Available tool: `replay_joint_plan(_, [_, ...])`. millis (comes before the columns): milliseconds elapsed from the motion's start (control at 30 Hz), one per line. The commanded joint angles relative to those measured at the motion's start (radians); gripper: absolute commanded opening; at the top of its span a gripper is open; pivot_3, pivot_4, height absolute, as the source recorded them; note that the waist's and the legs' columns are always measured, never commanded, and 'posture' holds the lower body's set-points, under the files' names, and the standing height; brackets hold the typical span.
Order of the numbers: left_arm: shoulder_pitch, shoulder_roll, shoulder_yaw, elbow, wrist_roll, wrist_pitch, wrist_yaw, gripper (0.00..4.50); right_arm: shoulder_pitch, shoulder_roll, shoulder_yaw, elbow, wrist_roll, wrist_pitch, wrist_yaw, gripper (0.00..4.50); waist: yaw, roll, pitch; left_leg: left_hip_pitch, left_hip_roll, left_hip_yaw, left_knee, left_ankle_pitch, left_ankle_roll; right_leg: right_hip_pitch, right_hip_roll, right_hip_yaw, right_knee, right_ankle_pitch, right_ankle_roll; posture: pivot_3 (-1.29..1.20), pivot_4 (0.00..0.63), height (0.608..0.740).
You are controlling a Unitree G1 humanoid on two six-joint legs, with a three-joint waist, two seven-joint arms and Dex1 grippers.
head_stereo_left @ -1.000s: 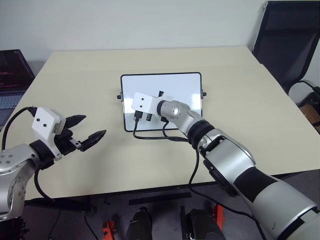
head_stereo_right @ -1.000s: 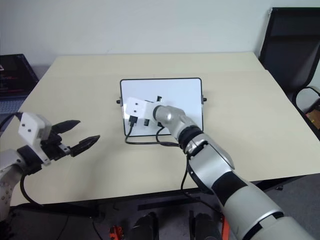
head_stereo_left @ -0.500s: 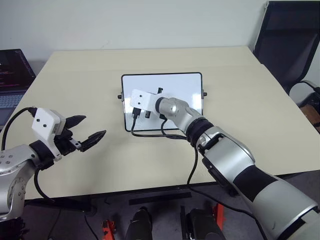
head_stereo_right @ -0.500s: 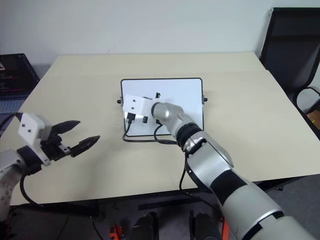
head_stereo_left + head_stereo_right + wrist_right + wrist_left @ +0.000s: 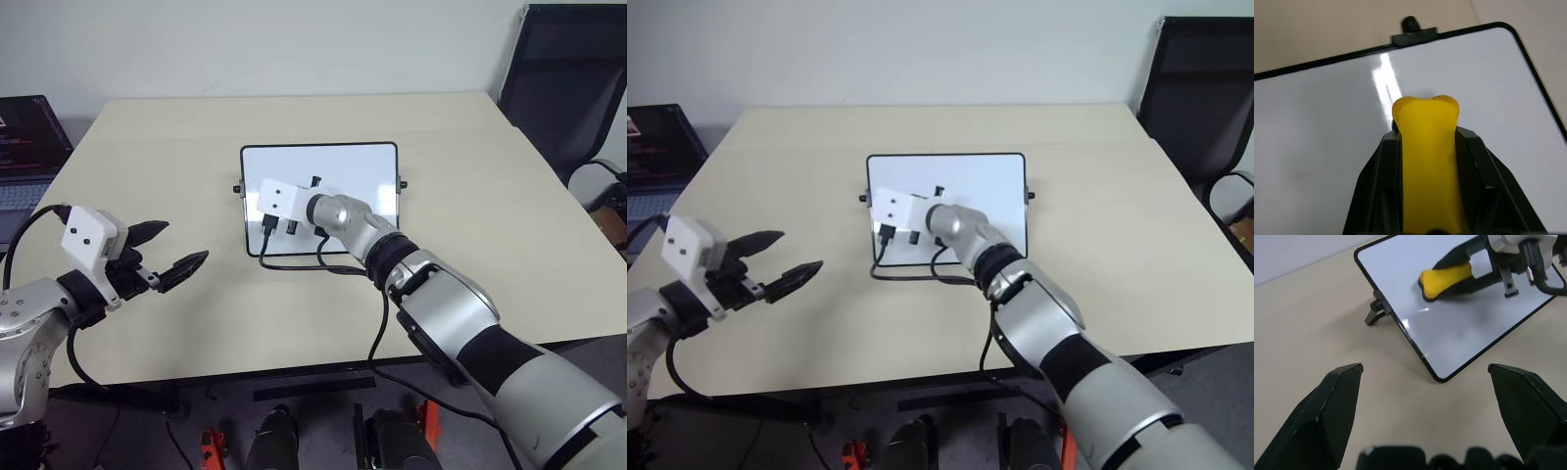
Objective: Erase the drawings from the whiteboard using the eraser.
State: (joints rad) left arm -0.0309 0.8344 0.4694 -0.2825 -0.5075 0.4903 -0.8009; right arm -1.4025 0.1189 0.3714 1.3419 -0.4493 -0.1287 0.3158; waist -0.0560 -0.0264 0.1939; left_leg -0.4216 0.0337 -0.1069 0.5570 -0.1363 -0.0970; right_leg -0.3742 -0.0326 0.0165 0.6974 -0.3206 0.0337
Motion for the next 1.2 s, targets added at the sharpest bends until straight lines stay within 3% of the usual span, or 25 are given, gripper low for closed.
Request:
replay_joint_plan(33, [-0.012, 0.016, 0.018, -0.020, -0.005, -0.015, -0.004, 4.50, 0.012, -0.005, -0.012, 0.005, 0.014, 0.041, 0.121, 1.10, -0.001, 0.000, 0.000, 0.000, 0.000, 0.000, 0.000, 0.000, 0.000, 0.000, 0.000, 0.000, 0.000, 0.000, 0.000, 0.00, 0.150, 0.740])
replay_joint_plan(133, [-0.008, 0.013, 0.021, -0.023, -0.005, -0.016, -0.003, 4.50, 0.044, 0.002, -0.008, 0.002, 0.019, 0.045, 0.241, 1.10, -0.002, 0.000, 0.000, 0.001, 0.000, 0.000, 0.000, 0.000, 0.000, 0.001, 0.000, 0.000, 0.000, 0.000, 0.000, 0.00, 0.150, 0.740])
replay_joint_plan(300, [-0.011, 0.012, 0.018, -0.024, -0.006, -0.015, -0.001, 4.50, 0.006, -0.003, -0.063, -0.009, 0.042, 0.046, 0.050, 1.10, 0.000, 0.000, 0.000, 0.003, 0.000, 0.000, 0.000, 0.000, 0.000, 0.002, 0.001, 0.000, 0.001, 0.000, 0.001, 0.00, 0.150, 0.740])
replay_joint_plan(400, [-0.009, 0.014, 0.023, -0.025, -0.006, -0.015, -0.002, 4.50, -0.015, -0.013, -0.081, -0.006, 0.055, 0.051, 0.009, 1.10, 0.002, 0.000, 0.000, 0.002, 0.000, -0.001, 0.001, 0.001, 0.000, 0.002, 0.000, 0.000, 0.001, 0.001, 0.002, 0.00, 0.150, 0.740])
replay_joint_plan(700, [-0.015, 0.012, 0.021, -0.023, -0.007, -0.016, 0.001, 4.50, 0.025, 0.004, -0.049, -0.002, 0.029, 0.056, 0.192, 1.10, -0.002, 0.000, 0.000, 0.002, 0.001, 0.000, 0.000, 0.001, 0.000, 0.002, 0.001, 0.000, 0.000, 0.001, 0.000, 0.00, 0.150, 0.740])
replay_joint_plan(900, [-0.044, 0.006, 0.004, -0.023, -0.016, -0.013, 0.001, 4.50, 0.015, -0.007, -0.125, -0.036, 0.095, 0.011, 0.124, 1.10, 0.000, 0.000, 0.000, 0.002, 0.003, 0.000, 0.000, 0.001, 0.000, 0.002, 0.003, 0.000, 0.000, 0.001, 0.001, 0.00, 0.150, 0.740])
replay_joint_plan(1067, [-0.085, 0.001, -0.030, -0.050, -0.030, -0.006, -0.003, 4.50, 0.169, -0.085, -0.260, -0.330, 0.291, 0.056, 0.290, 1.10, 0.010, -0.001, 0.000, 0.000, 0.006, 0.001, 0.001, 0.001, 0.000, 0.001, 0.006, 0.000, -0.001, 0.002, -0.001, 0.00, 0.150, 0.740])
replay_joint_plan(1200, [-0.121, -0.003, -0.103, -0.066, -0.012, -0.018, -0.014, 4.50, 0.474, -0.172, -0.289, -0.979, 0.406, 0.392, 0.367, 1.10, 0.018, -0.001, 0.000, -0.003, 0.010, 0.001, 0.000, 0.000, -0.002, -0.001, 0.009, -0.001, -0.002, 0.002, -0.001, 0.00, 0.150, 0.740])
